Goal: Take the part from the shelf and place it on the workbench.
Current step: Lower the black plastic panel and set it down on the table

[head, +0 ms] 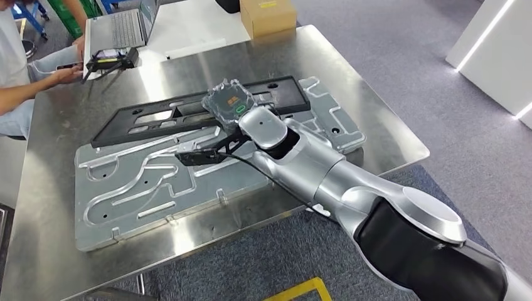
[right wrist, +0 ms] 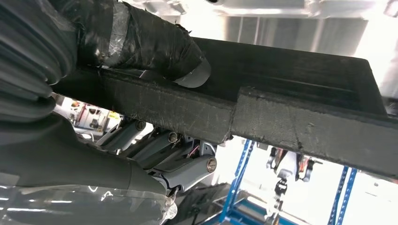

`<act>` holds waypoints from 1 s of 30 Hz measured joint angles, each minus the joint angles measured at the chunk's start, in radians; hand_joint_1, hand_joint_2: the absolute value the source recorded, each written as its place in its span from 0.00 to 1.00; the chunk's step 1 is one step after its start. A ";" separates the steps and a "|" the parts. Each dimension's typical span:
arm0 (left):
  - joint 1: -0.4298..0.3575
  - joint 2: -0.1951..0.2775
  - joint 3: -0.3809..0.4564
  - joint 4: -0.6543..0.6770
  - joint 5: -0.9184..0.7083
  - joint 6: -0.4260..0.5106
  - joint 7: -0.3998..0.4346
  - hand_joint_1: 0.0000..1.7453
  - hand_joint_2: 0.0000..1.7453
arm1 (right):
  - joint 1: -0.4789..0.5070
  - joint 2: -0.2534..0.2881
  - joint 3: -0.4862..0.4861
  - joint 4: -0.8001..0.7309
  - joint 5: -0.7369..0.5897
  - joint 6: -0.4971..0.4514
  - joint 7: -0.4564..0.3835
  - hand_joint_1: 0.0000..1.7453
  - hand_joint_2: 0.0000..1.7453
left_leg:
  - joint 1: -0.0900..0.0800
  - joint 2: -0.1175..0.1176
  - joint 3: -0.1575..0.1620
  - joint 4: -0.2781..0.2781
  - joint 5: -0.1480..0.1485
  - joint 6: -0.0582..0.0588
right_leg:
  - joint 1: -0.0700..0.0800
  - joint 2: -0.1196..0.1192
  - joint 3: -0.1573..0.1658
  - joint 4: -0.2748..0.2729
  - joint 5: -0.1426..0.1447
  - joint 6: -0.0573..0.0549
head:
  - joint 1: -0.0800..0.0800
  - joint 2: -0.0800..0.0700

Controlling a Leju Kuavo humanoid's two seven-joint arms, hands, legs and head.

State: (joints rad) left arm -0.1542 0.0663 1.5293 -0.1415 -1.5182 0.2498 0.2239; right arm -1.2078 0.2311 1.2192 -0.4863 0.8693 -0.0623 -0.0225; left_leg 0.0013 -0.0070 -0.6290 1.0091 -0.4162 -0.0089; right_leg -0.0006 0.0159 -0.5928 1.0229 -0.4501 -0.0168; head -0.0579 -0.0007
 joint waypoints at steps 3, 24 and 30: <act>0.001 0.000 0.000 0.000 0.002 0.002 0.000 0.00 1.00 | 0.000 0.005 0.000 -0.002 -0.002 0.001 0.000 1.00 1.00 | 0.008 0.001 0.013 -0.013 0.001 0.015 | 0.002 -0.002 -0.004 0.019 -0.017 0.016 | 0.002 0.000; -0.001 0.006 0.002 0.000 0.057 0.020 -0.028 0.00 1.00 | 0.009 0.003 0.000 -0.007 -0.023 0.005 0.004 1.00 1.00 | 0.001 0.001 0.066 -0.023 -0.043 0.022 | 0.011 0.000 -0.035 -0.010 0.040 -0.009 | -0.005 0.000; -0.001 0.006 0.002 0.000 0.058 0.027 -0.047 0.00 1.00 | 0.036 0.002 0.000 -0.007 -0.036 0.000 0.004 1.00 1.00 | 0.005 0.001 0.066 -0.024 -0.043 0.014 | 0.015 0.000 -0.035 -0.009 0.039 -0.011 | -0.005 0.000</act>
State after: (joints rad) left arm -0.1553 0.0721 1.5316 -0.1419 -1.4603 0.2764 0.1767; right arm -1.1717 0.2331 1.2192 -0.4929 0.8332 -0.0627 -0.0183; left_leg 0.0059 -0.0064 -0.5626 0.9847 -0.4595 0.0049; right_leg 0.0144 0.0155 -0.6279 1.0137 -0.4111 -0.0281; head -0.0629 -0.0008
